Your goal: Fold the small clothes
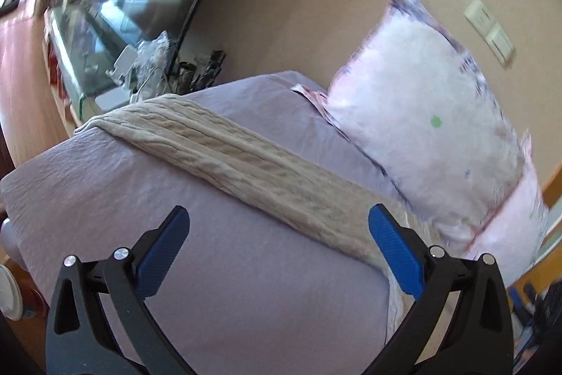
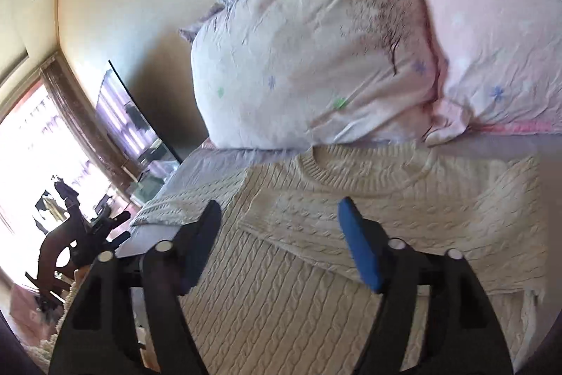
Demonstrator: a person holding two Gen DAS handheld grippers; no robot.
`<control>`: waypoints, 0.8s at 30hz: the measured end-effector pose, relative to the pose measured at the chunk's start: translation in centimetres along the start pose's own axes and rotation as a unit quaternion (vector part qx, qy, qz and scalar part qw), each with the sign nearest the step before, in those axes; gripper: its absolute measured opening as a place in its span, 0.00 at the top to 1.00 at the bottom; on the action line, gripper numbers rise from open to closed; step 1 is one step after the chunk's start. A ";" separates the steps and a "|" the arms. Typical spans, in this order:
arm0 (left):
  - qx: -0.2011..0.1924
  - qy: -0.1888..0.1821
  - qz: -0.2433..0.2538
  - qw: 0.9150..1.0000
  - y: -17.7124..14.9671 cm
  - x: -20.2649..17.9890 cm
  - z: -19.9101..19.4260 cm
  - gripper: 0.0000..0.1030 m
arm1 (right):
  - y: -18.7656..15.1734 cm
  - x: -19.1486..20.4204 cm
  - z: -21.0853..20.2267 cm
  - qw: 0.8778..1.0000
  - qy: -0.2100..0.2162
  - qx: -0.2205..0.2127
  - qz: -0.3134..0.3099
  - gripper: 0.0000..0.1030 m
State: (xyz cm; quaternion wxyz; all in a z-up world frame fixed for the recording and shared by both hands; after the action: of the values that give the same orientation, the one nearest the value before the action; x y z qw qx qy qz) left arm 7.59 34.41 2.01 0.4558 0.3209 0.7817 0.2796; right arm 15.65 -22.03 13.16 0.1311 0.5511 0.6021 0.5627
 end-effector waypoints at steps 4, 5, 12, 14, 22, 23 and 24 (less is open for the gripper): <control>0.023 0.032 -0.082 0.996 1.8 3.9 2.5 0.16 | 1.2 -3.0 -2.7 0.999 -0.034 -0.022 0.022 0.21; 0.027 0.036 -0.103 0.994 1.9 4.8 2.8 0.19 | 1.3 -3.6 -3.6 0.998 -0.043 -0.026 0.027 0.21; -0.003 0.064 -0.235 0.970 4.1 9.9 3.9 0.54 | 0.2 -6.6 -4.5 0.996 -0.063 -0.031 0.062 0.20; 0.003 0.074 -0.252 0.965 4.1 10.9 4.4 0.75 | -0.2 -7.1 -4.8 0.995 -0.061 -0.031 0.070 0.19; -0.019 0.013 -0.162 0.987 6.2 3.6 4.5 0.94 | -1.0 -9.5 -8.0 0.993 -0.072 -0.049 0.074 0.18; -0.018 -0.016 -0.131 0.991 6.4 0.8 4.4 0.94 | -1.0 -9.7 -8.6 0.993 -0.077 -0.054 0.070 0.16; -0.016 -0.044 -0.098 0.994 6.3 -2.2 4.1 0.94 | -1.0 -9.9 -9.2 0.993 -0.083 -0.060 0.066 0.15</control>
State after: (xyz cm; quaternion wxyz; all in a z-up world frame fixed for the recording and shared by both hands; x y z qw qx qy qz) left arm 13.67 37.34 5.99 0.5203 0.2473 0.7839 0.2316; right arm 11.54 -34.79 10.84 0.1765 0.6255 0.5164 0.5576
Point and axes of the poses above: each gripper's, at about its wrist camera, not at the fingertips, and z roughly the way its jaws point, x to its left, y to its top, the point moved 3 cm from there along z, roughly the way its jaws point, and after that the axes turned 12 degrees about -x, right-handed, at the moved point
